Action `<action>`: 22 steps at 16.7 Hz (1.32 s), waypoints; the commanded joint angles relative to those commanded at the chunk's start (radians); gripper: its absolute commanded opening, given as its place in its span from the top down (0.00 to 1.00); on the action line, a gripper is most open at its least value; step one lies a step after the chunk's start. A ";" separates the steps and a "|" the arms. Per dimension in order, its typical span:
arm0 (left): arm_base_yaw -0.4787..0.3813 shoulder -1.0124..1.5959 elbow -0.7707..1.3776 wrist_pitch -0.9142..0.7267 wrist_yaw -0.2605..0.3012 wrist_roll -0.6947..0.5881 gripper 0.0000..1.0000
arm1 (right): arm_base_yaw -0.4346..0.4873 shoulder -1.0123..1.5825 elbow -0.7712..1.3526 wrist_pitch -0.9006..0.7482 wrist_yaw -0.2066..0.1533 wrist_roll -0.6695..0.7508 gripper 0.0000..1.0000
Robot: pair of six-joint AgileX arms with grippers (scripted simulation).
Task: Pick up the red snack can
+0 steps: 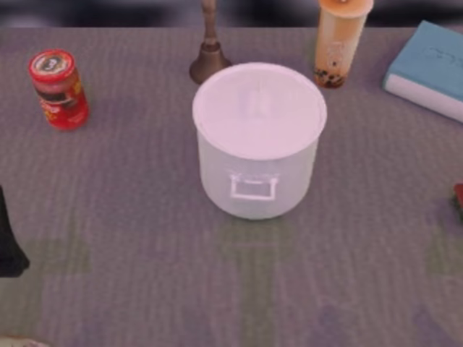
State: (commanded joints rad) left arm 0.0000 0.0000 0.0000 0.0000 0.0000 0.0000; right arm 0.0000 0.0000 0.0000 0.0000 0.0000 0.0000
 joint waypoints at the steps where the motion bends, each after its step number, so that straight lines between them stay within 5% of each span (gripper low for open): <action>1: 0.000 0.000 0.000 0.000 0.000 0.000 0.00 | 0.000 0.000 0.000 0.000 0.000 0.000 0.00; 10: 0.016 0.285 0.318 -0.149 -0.006 0.050 0.00 | 0.000 0.000 0.000 0.000 0.000 0.000 0.00; 22: 0.010 1.382 1.429 -0.770 0.029 0.207 0.00 | 0.000 0.000 0.000 0.000 0.000 0.000 0.00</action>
State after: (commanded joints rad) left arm 0.0101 1.3815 1.4288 -0.7696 0.0294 0.2073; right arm 0.0000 0.0000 0.0000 0.0000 0.0000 0.0000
